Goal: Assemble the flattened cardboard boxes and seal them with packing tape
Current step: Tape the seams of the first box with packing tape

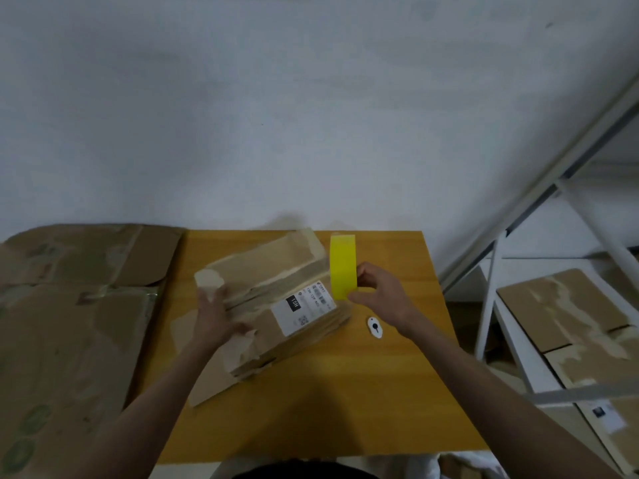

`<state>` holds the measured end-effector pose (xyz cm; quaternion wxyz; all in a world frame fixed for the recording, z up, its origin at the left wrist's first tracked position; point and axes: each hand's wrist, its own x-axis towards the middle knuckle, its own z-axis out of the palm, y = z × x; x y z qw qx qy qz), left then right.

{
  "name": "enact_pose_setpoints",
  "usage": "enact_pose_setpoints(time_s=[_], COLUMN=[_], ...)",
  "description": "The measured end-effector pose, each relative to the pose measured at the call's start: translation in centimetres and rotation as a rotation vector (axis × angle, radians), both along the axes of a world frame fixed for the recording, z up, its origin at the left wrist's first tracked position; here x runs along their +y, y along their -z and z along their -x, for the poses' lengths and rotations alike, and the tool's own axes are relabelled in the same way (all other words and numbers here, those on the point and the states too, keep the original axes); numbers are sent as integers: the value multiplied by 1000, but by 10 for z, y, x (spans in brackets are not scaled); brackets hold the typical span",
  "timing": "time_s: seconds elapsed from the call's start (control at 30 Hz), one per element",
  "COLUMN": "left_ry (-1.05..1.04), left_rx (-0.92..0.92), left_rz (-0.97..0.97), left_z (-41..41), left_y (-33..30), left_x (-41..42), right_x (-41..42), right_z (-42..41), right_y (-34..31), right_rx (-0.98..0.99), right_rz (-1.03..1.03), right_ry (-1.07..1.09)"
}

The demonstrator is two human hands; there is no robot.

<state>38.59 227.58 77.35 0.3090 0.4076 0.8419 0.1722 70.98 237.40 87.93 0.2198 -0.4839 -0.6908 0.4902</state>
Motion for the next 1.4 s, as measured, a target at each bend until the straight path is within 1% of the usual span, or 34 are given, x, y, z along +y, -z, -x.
enact_pose_setpoints(time_s=[0.13,0.23,0.27,0.33,0.4,0.43,0.47,0.5,0.6,0.8,0.9,1.0,1.1,1.2,1.3,1.4], left_ry=[157,199,179,119,93,109,137,172,249,234,242,224,151,99,96,74], left_rx=[-13,-7,-4,-25,-127,-190,-223,-213,-111,-102,-41,-7,-42,-103,-238,-354], left_rz=[-15,-57,-109,-276,-415,-435,-430,-413,-332,-285,-260,-236,-277,-323,-272,-231], left_z=[-6,-7,-8,-12,-18,-20,-21,-20,-12,17,20,24,36,57,77,90], left_y=[-2,-12,-23,-56,-96,-113,-128,-139,-150,-154,-152,-146,-147,-144,-126,-110], left_x=[18,32,36,46,55,58,61,63,71,78,78,77,77,77,74,75], right_x=[4,8,9,10,10,10,9,8,5,-2,-5,-10,-16,-18,-22,-29], right_z=[21,39,44,55,66,71,76,82,96,112,121,134,148,160,171,185], right_y=[0,0,0,0,-1,-2,-2,-3,-6,-9,-9,-14,-22,-30,-35,-37], right_rx=[-39,-113,-136,-176,-193,-197,-198,-200,-195,-226,-233,-217,-240,-159,-101,20], right_rz=[-50,-84,-101,-138,-145,-140,-136,-138,-147,-141,-123,-53,0,203,351,565], right_ry=[-69,-118,-138,-180,-216,-234,-252,-268,-306,-361,-355,-390,-422,-340,-274,-267])
